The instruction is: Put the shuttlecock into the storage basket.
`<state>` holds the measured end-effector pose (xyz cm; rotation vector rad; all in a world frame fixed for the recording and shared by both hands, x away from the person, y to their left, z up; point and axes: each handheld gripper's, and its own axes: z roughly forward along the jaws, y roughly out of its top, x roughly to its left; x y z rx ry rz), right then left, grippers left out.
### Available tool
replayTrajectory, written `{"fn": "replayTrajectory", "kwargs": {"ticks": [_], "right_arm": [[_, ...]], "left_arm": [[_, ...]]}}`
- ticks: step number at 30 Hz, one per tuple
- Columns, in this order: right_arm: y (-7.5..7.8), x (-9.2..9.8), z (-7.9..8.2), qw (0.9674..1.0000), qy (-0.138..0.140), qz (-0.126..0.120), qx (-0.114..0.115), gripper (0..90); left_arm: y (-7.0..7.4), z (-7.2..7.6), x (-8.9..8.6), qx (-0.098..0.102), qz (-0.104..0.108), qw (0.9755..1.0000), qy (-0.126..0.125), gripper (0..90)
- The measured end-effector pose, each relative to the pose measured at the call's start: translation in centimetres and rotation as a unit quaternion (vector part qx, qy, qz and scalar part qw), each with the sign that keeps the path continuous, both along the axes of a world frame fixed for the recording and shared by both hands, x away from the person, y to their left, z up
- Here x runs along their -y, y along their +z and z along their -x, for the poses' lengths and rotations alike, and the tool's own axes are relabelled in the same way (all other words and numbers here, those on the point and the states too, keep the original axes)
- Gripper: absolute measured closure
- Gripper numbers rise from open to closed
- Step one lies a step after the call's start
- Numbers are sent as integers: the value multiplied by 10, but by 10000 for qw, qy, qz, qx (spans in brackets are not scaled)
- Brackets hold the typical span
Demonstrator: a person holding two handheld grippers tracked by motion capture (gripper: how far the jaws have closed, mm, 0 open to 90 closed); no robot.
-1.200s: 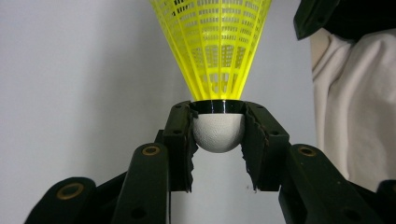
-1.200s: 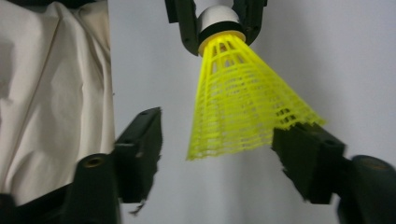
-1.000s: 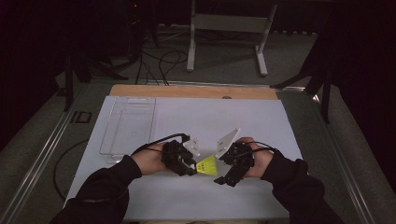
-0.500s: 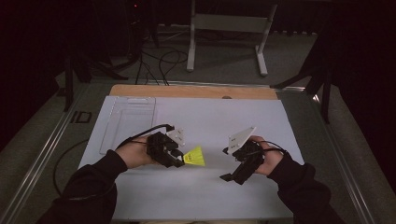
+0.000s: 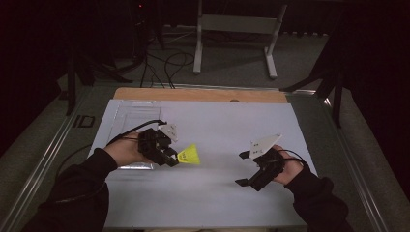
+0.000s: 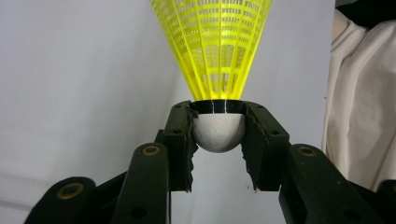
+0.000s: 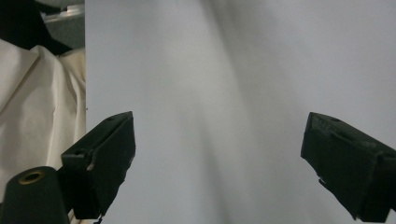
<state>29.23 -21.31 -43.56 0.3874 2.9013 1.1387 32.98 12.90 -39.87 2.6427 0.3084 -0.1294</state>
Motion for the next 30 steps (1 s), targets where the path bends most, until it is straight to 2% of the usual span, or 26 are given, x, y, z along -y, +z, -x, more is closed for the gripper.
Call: {"fn": "replayTrajectory", "kwargs": {"ticks": [1, 3, 7, 9, 11, 14, 18, 21, 26, 30], "right_arm": [[-1, 5, 1, 9998, -65, -169, 56, 104], [-3, 10, 2, 9995, -141, -267, 109, 103], [-5, 15, 4, 9992, -202, -339, 113, 104], [-10, 25, 8, 9979, -372, -490, 219, 103], [-11, 27, 9, 9974, -422, -524, 240, 103], [-17, 36, 13, 9957, -624, -642, 215, 103], [-25, 43, 16, 9948, -730, -699, 134, 103], [-29, 48, 19, 9939, -797, -753, 153, 103], [-33, 53, 25, 9909, -934, -904, 348, 104], [-36, 56, 27, 9896, -996, -984, 329, 104]], "left_arm": [[2, 0, -2, 32, -6, 10000, 34, 653], [4, -1, -6, 16, 13, 10000, 83, 653], [8, -3, -14, -6, 4, 9998, 217, 653], [11, -6, -22, -91, -31, 9992, 379, 653], [12, -6, -26, -90, -39, 9991, 413, 653], [15, -8, -35, -83, -15, 9983, 575, 653], [19, -11, -47, -87, -21, 9974, 722, 653], [22, -14, -55, -132, 11, 9961, 877, 653], [25, -20, -71, -202, 74, 9934, 1129, 653], [28, -22, -82, -220, 79, 9905, 1355, 653]]}}
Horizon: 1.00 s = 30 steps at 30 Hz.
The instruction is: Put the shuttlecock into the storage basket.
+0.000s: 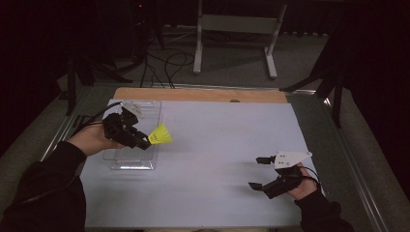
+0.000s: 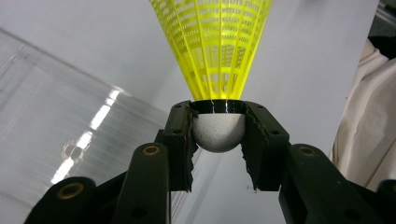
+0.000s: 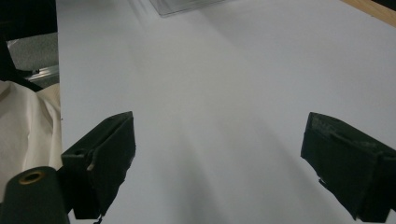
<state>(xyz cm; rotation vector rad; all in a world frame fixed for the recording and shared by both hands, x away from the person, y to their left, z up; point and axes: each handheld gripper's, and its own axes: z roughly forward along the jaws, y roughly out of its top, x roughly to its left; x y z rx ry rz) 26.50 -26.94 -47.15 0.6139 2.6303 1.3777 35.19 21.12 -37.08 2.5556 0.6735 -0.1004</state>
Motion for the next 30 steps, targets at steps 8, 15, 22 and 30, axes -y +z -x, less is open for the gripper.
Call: {"fn": "replayTrajectory", "kwargs": {"ticks": [8, 15, 22, 30], "right_arm": [[-7, 8, 4, 9997, -192, -127, 36, 103], [-12, 14, 7, 9992, -350, -169, 117, 104], [-15, 18, 10, 9987, -430, -226, 176, 104], [-20, 20, 12, 9984, -490, -236, 167, 104]], "left_arm": [[3, -2, -23, -23, 7, 9993, 372, 653], [10, -2, -41, 44, 28, 9977, 682, 653], [11, -2, -56, 11, 39, 9940, 1097, 653], [14, 0, -66, 49, 38, 9887, 1496, 653]]}}
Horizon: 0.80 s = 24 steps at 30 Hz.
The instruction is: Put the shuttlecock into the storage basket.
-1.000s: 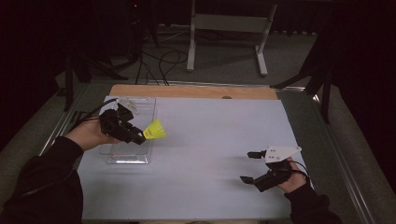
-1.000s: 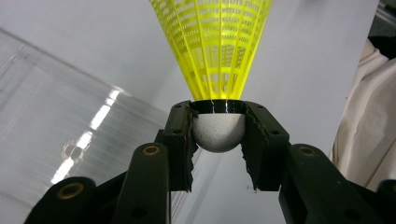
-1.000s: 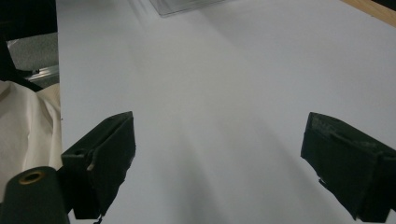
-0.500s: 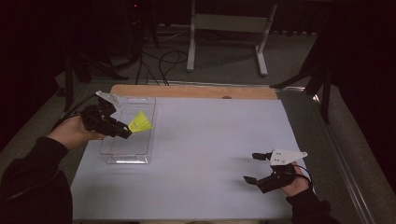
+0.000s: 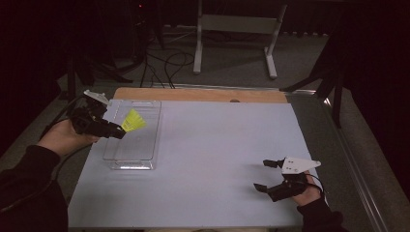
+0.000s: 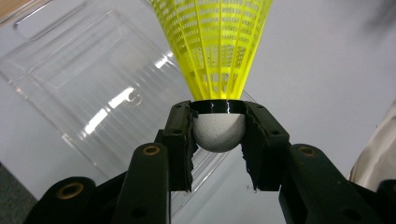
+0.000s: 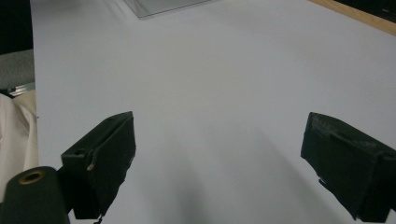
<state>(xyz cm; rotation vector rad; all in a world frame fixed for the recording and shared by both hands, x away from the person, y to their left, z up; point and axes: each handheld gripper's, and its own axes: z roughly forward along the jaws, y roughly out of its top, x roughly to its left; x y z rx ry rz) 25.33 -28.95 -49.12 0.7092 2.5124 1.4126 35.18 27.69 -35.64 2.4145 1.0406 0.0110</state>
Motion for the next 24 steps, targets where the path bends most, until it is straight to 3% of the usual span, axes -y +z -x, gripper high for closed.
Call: {"fn": "replayTrajectory", "kwargs": {"ticks": [3, 8, 12, 16, 18, 24], "right_arm": [[-1, 0, 1, 10000, 5, -23, 1, 104], [-4, 1, 0, 10000, 0, -10, -45, 104], [-6, -1, 0, 9999, 89, -10, -86, 104], [-7, -1, 2, 9999, 72, -31, -84, 104], [-8, 0, 2, 9999, 75, -59, -72, 104], [-11, -2, 2, 9998, 153, -27, -88, 104]], "left_arm": [[-1, 0, -2, -31, -58, 9998, 186, 653], [-3, 4, -3, 29, -11, 9998, 200, 652], [-10, 5, -6, -55, -56, 9991, 412, 653], [-15, 8, -7, -95, -110, 9988, 463, 652], [-19, 11, -8, -113, -250, 9983, 523, 652], [-28, 16, -15, -205, -387, 9956, 834, 652]]}}
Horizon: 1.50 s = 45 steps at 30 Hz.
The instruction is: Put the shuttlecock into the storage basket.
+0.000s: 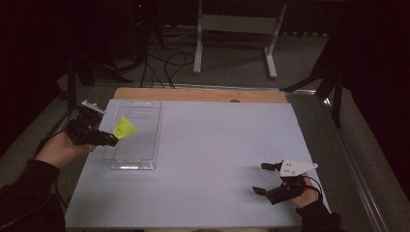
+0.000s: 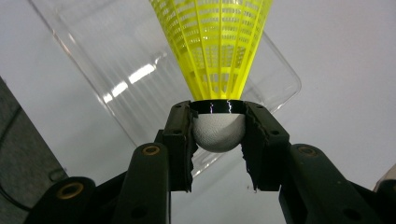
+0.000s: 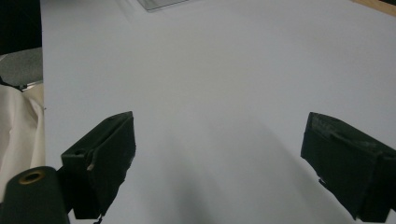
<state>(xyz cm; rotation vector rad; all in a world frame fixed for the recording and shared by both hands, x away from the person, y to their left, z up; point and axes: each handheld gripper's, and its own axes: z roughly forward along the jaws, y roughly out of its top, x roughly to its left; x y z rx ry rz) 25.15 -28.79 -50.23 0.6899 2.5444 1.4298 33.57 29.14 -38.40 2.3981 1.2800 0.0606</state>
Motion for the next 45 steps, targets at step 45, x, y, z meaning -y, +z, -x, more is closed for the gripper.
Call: {"fn": "replayTrajectory", "kwargs": {"ticks": [45], "right_arm": [[-3, -3, -1, 9999, 75, -35, -91, 104]], "left_arm": [[-55, -11, -4, -393, -520, 9975, 286, 648]]}}
